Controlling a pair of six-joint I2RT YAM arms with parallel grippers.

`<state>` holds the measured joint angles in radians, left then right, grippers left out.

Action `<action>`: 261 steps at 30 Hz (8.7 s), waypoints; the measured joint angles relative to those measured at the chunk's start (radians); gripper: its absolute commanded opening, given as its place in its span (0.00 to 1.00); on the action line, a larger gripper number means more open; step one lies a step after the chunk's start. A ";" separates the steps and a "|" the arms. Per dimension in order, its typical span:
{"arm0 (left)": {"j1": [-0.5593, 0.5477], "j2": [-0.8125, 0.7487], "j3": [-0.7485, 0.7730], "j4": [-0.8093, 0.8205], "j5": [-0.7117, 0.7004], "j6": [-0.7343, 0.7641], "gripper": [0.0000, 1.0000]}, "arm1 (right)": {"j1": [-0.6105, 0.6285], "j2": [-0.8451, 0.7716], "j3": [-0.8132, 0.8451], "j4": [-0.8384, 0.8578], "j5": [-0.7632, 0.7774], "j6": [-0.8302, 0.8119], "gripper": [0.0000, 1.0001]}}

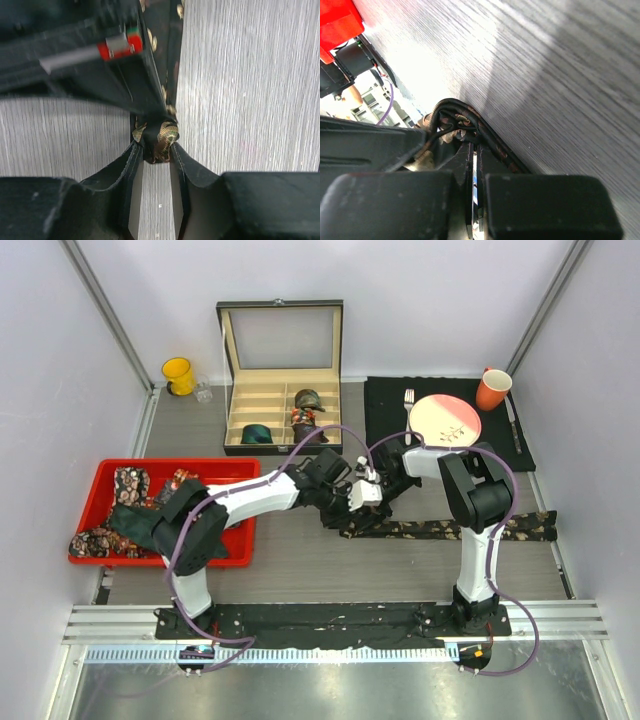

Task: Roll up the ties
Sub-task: Roll the tie at the center of the board.

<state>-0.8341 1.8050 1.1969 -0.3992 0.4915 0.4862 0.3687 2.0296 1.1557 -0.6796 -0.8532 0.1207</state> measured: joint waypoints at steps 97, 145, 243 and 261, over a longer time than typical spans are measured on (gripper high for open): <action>0.080 0.027 -0.081 0.013 0.006 0.133 0.16 | 0.006 0.034 0.008 0.090 -0.090 0.079 0.01; 0.039 -0.049 -0.086 0.005 -0.061 0.044 0.72 | 0.033 0.043 0.030 0.080 -0.076 0.086 0.01; -0.007 0.062 -0.006 -0.029 -0.125 0.093 0.20 | 0.028 -0.006 0.046 0.019 0.028 0.090 0.26; 0.023 0.055 -0.012 -0.040 -0.114 0.072 0.60 | 0.031 0.012 0.042 0.049 0.039 0.077 0.01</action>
<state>-0.8108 1.8599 1.1847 -0.4393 0.3779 0.5583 0.3992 2.0418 1.1976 -0.6304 -0.8146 0.1978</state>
